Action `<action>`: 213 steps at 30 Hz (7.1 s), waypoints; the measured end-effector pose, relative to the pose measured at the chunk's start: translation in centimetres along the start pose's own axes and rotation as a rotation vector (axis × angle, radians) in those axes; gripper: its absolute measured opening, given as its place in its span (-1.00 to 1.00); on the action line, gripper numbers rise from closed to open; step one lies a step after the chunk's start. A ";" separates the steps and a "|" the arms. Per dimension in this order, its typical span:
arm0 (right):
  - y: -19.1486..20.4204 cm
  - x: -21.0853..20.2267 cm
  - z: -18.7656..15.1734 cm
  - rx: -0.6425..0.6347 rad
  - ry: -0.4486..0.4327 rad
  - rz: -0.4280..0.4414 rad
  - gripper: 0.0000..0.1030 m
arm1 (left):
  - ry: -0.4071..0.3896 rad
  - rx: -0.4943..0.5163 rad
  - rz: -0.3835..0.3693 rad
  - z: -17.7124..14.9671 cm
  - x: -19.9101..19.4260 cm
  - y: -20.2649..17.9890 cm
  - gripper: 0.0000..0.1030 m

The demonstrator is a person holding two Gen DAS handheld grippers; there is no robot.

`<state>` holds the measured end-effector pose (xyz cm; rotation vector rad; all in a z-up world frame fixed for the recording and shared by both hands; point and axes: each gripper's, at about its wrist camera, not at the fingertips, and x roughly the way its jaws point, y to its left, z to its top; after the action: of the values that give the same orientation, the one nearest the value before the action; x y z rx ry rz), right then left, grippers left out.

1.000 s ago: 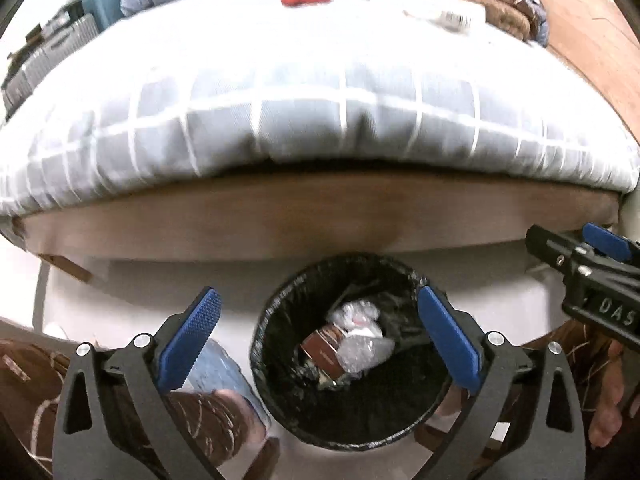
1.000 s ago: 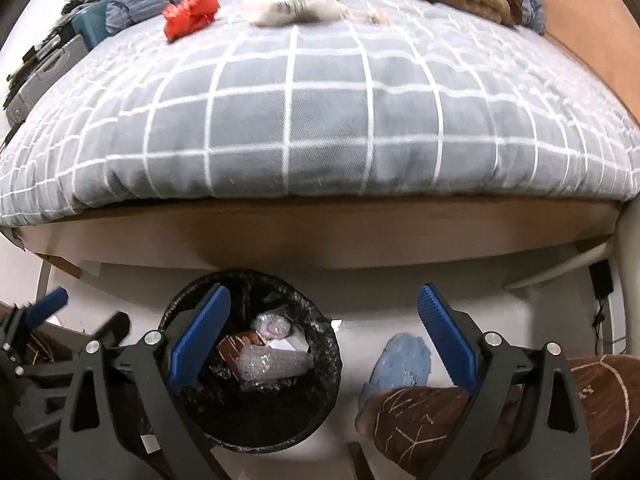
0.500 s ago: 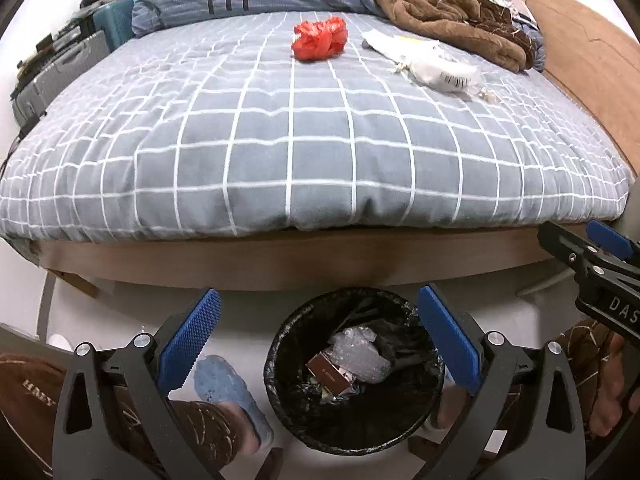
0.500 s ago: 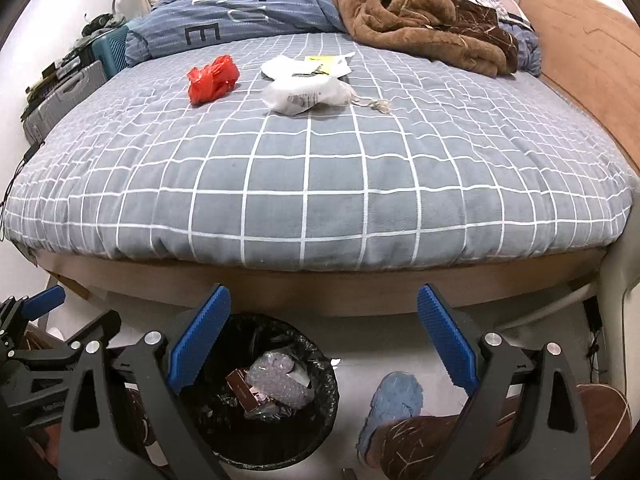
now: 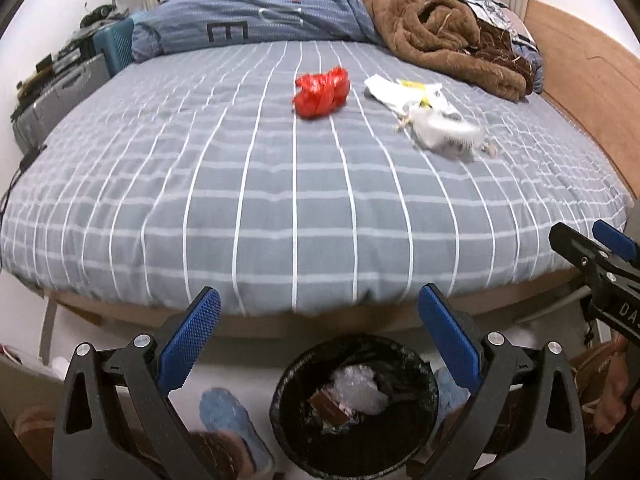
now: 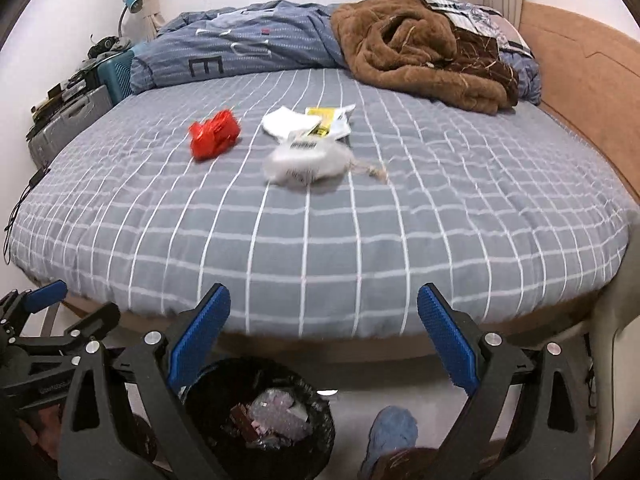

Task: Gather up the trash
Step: 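Raise both open tools back over the bed toward the remaining trash, then grasp the red plastic bag with the left tool while the right tool grasps the white drawstring pouch, then lift the red bag and white pouch and carry both down over the floor bin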

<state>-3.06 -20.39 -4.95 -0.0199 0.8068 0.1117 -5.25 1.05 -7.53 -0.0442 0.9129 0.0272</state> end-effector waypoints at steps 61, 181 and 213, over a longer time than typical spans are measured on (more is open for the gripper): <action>2.0 18.1 12.4 -0.006 0.146 0.097 0.40 | 0.000 -0.058 0.026 20.9 19.7 0.9 0.65; 4.5 -1.9 3.8 -0.054 -0.030 0.117 0.03 | -0.027 -0.072 -0.046 3.0 -3.1 1.9 -0.05; 6.4 -3.3 -0.8 -0.086 0.020 0.132 0.03 | 0.018 -0.102 -0.020 -2.5 -4.8 2.4 -0.05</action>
<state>-6.59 -14.33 -3.02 -0.0491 0.8227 0.2713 -10.26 3.25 -5.35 -0.1489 0.9287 0.0545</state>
